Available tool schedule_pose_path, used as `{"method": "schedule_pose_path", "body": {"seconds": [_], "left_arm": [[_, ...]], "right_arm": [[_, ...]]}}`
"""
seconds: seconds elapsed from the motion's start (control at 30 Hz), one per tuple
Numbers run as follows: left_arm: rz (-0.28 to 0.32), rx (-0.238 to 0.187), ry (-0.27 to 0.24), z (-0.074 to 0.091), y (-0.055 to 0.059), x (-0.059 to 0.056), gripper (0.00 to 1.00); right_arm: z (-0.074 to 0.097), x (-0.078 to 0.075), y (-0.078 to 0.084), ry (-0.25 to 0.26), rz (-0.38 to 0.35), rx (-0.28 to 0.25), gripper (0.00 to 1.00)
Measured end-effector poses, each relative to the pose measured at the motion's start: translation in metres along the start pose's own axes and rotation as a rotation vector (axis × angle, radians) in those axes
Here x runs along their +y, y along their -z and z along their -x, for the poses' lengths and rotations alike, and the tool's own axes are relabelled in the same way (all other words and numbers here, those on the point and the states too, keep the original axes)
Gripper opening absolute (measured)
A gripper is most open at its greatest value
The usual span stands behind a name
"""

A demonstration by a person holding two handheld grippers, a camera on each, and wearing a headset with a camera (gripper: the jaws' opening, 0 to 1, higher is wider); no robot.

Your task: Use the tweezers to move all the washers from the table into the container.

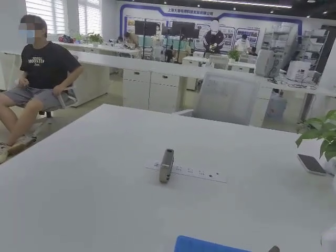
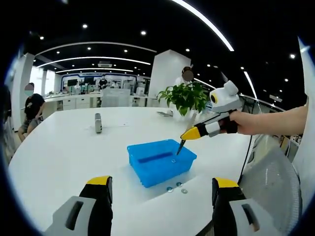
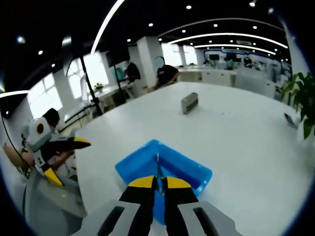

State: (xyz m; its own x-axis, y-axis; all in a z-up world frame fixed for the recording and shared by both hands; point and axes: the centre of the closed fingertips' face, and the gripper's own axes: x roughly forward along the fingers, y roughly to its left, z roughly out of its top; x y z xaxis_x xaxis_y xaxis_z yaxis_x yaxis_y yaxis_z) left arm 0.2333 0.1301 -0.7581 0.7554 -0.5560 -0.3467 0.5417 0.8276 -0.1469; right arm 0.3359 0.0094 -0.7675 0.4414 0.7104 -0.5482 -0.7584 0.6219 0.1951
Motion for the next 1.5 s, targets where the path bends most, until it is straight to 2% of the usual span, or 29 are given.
{"method": "schedule_pose_path", "body": {"seconds": [0.43, 0.87, 1.5], "left_arm": [[-0.006, 0.012, 0.001, 0.0, 0.002, -0.001, 0.84], [-0.006, 0.017, -0.004, 0.0, 0.003, 0.001, 0.84], [-0.017, 0.039, -0.004, -0.001, 0.007, 0.001, 0.84]], "right_arm": [[-0.025, -0.012, 0.011, -0.009, 0.031, 0.079, 0.03], [-0.04, -0.014, 0.024, -0.017, 0.061, 0.136, 0.03], [-0.039, -0.012, 0.019, -0.01, 0.084, 0.127, 0.04]]}}
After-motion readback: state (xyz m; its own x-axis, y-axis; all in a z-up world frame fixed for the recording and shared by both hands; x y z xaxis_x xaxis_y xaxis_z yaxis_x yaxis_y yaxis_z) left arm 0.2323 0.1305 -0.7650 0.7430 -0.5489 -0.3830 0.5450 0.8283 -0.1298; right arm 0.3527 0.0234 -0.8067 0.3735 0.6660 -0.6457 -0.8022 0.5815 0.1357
